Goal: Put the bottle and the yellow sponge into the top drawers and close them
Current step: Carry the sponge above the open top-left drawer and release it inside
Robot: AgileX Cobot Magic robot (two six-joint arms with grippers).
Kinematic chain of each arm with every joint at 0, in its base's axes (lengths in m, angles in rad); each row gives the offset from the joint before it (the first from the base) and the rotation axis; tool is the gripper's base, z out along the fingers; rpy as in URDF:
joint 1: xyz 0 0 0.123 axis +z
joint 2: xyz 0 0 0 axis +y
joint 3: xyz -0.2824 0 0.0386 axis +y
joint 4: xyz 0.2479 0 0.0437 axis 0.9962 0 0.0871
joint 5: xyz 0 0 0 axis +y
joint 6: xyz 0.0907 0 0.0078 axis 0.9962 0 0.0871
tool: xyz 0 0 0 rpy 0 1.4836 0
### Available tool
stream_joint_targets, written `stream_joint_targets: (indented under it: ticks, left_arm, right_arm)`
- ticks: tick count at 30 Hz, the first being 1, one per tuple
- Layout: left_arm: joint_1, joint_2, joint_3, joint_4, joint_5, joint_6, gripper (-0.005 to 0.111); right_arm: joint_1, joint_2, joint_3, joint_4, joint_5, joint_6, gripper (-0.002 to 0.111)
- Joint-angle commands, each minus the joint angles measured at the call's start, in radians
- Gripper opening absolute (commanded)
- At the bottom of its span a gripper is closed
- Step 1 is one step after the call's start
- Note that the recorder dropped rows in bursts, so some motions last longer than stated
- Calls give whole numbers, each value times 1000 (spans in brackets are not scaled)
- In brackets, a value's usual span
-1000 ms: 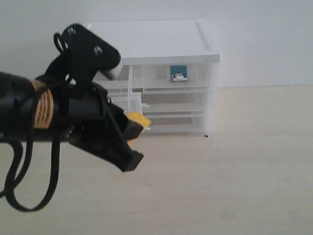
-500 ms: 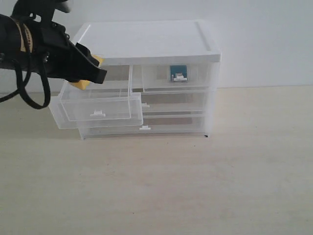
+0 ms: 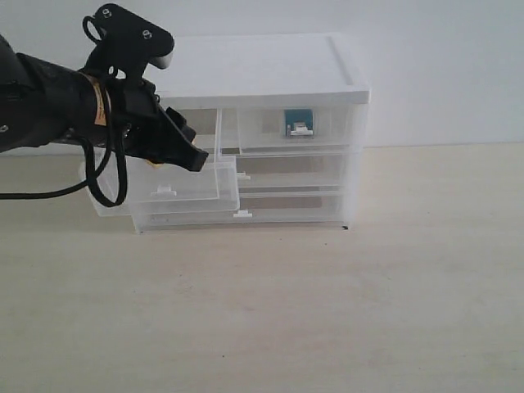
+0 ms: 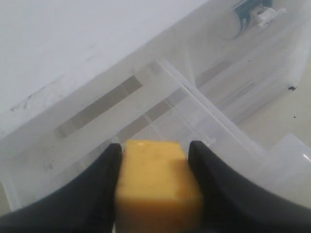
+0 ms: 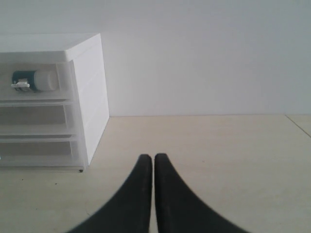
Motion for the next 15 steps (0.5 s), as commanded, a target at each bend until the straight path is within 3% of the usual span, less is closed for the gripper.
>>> stream_joint_targets:
  ticks: [1, 7, 15]
  left_arm:
    - [4, 4, -24, 39, -8, -4, 4]
    - [4, 11, -50, 138, 4, 37, 4]
    - [4, 31, -50, 123, 5, 181, 4]
  right_arm:
    - [-9, -5, 0, 2, 0, -7, 0]
    - [-9, -5, 0, 2, 0, -7, 0]
    - [-9, -5, 0, 2, 0, -7, 0]
